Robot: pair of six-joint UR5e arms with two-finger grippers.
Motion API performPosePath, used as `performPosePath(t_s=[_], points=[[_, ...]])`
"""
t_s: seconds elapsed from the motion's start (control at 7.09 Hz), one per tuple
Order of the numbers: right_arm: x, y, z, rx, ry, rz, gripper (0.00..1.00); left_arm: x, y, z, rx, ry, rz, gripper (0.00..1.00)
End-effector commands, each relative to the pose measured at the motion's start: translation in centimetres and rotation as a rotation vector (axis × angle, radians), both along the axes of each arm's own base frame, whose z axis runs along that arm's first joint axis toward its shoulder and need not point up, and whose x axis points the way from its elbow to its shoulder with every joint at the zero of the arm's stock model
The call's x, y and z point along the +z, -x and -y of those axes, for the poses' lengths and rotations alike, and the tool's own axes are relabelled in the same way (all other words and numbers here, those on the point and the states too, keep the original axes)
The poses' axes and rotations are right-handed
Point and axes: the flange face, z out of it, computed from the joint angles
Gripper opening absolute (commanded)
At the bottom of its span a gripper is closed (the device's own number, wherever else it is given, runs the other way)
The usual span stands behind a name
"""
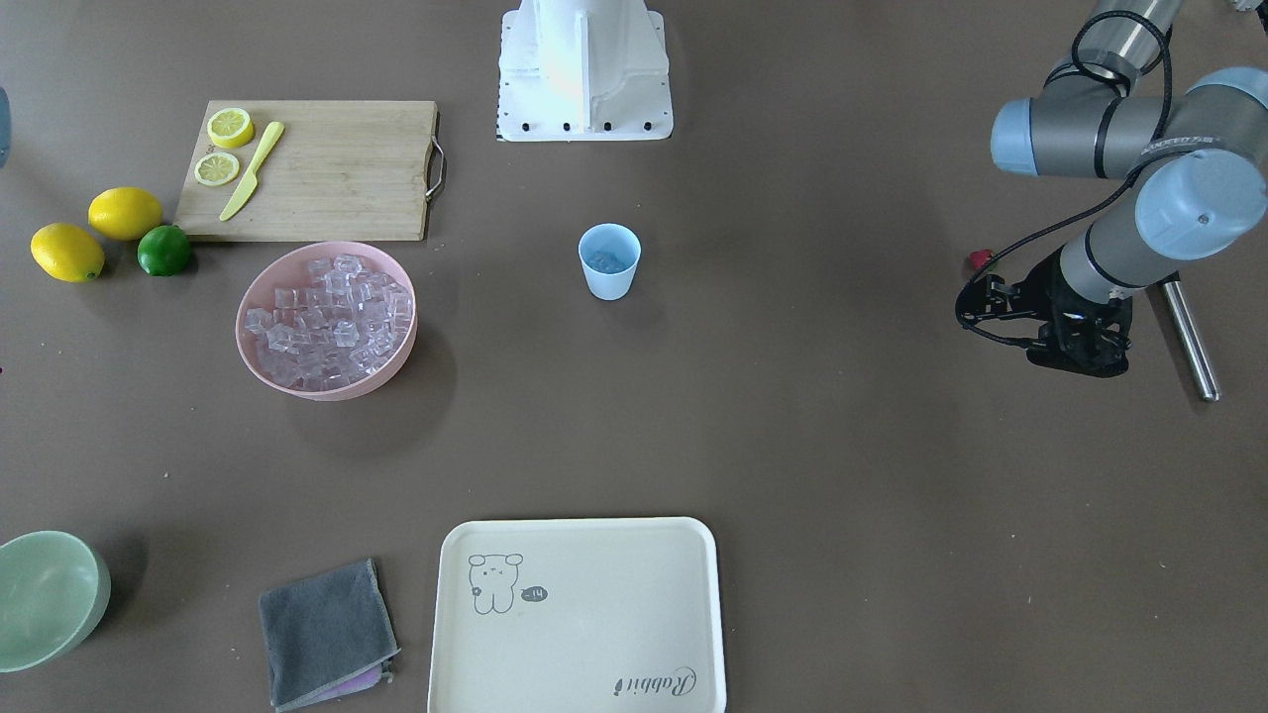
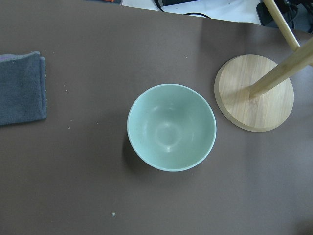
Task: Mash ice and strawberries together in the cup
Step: 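Lower the left gripper onto the red strawberry and grasp it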
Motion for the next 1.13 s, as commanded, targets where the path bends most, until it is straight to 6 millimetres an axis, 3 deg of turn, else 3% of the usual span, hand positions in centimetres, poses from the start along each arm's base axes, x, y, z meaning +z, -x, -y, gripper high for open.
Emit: performPosePath(t_s=[0.0, 0.28, 0.56, 0.99], points=[[-0.1, 1.7, -0.1, -0.006, -0.013, -0.031, 1.0, 3.1, -1.5, -4.3, 0.072, 0.045, 0.016, 0.98], [-0.1, 3.2, -0.1, -0.012, -0.028, -0.061, 1.0, 5.3, -2.1, -7.7, 0.119, 0.066, 0.034, 0.98], [-0.3, 3.7, -0.1, -0.025, -0.035, -0.063, 1.0, 6.3, -3.0, -9.9, 0.16, 0.077, 0.046, 0.98], [-0.2, 3.5, -0.2, -0.015, -0.04, -0.078, 1.0, 6.7, -3.2, -10.2, 0.167, 0.063, 0.047, 0.82]])
